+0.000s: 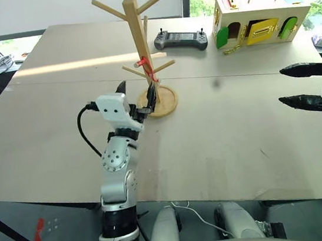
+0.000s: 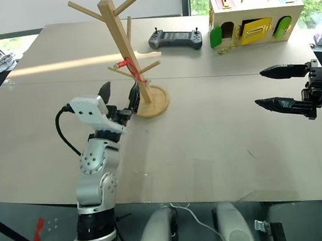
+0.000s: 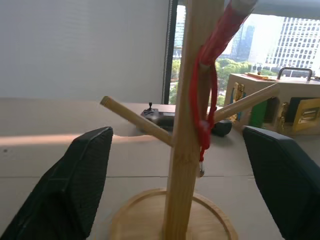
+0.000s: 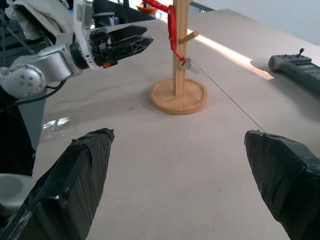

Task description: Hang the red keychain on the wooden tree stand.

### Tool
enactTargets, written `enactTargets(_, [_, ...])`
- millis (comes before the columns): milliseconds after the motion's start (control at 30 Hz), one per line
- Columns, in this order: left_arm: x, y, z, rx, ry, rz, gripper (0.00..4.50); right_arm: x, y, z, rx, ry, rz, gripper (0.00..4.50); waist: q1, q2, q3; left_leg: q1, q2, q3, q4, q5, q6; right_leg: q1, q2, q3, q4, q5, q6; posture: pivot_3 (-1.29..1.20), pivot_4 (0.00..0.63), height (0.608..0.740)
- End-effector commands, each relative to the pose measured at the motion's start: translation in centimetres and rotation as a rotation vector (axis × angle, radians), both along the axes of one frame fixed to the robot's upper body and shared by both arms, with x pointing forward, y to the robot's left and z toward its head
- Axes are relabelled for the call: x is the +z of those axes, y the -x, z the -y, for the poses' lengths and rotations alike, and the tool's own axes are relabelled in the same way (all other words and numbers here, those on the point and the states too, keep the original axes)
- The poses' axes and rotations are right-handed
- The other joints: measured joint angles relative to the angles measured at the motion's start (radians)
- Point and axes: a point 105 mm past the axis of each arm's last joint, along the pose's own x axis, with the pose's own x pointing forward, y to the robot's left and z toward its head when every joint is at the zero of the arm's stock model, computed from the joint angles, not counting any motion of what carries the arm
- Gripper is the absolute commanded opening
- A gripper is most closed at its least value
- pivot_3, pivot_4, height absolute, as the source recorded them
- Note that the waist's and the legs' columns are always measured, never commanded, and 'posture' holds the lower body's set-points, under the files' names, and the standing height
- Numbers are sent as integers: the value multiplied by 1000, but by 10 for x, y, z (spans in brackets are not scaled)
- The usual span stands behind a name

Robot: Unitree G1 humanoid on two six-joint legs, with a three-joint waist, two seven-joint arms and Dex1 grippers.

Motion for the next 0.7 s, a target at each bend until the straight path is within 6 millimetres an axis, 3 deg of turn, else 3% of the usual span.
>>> enactTargets(33, [-6,10,-21,109,-31,-1,4366,-2,-13,-3,-132,-81,87,4500,1,0,0,0,0,0,0,0,0,0,0,0,0,0,0,0,150,740])
enactTargets(233, [-39,1,-63,207,-62,-112,4366,-46,-40,-19,-407,-289,118,4500,0,0,0,0,0,0,0,0,0,0,0,-1,1,0,0,0,150,740])
enactTargets(367, [-47,-7,-89,268,-68,-137,4366,-80,-54,-21,-650,-323,178,4500,-2,0,0,0,0,0,-1,0,0,-2,0,-1,2,0,0,0,150,740])
enactTargets(500, [-53,-10,-90,260,-56,-149,4366,-103,-60,-20,-802,-270,233,4500,0,0,0,-1,-1,0,-1,0,0,-2,-1,-1,1,0,0,0,150,740])
enactTargets(600, [-63,-12,-80,235,-47,-169,4366,-123,-62,-13,-931,-186,286,4500,0,0,0,0,0,0,-1,0,0,-2,-1,-1,2,0,0,0,150,740])
enactTargets(700, [-66,-12,-77,230,-40,-173,4366,-127,-63,-9,-1002,-186,316,4500,-1,0,0,0,0,0,-1,0,0,-2,-1,-1,2,0,0,0,150,740])
